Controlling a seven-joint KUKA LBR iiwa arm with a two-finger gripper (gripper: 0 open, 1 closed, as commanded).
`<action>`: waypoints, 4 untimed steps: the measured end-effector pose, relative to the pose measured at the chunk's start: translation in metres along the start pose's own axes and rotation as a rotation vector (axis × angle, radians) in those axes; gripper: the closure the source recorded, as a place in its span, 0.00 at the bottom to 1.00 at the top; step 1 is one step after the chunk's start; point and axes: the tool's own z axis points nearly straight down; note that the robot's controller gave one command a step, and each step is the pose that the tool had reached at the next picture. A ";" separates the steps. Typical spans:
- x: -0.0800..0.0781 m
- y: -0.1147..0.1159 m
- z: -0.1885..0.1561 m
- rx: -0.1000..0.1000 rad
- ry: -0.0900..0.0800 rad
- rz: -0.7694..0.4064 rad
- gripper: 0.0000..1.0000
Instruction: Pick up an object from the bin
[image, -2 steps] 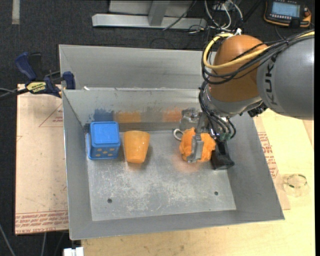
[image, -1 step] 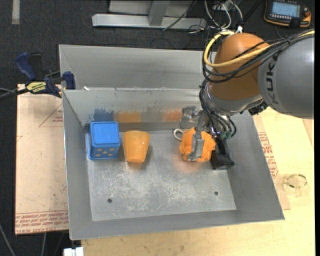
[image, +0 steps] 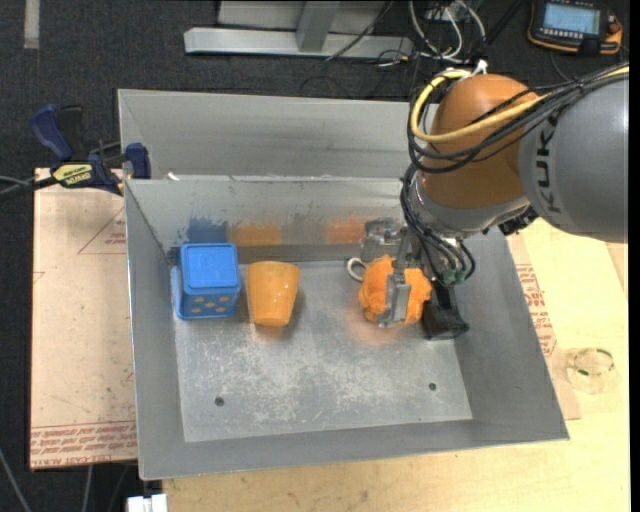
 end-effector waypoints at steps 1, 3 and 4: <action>0.017 -0.005 0.043 0.000 0.002 -0.156 0.00; -0.005 -0.020 0.057 -0.002 0.004 -0.296 0.00; -0.020 -0.030 0.040 -0.001 0.001 -0.203 0.00</action>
Offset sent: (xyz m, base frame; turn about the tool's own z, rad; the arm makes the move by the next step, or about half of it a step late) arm -0.0329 -0.0066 -0.0312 -0.2840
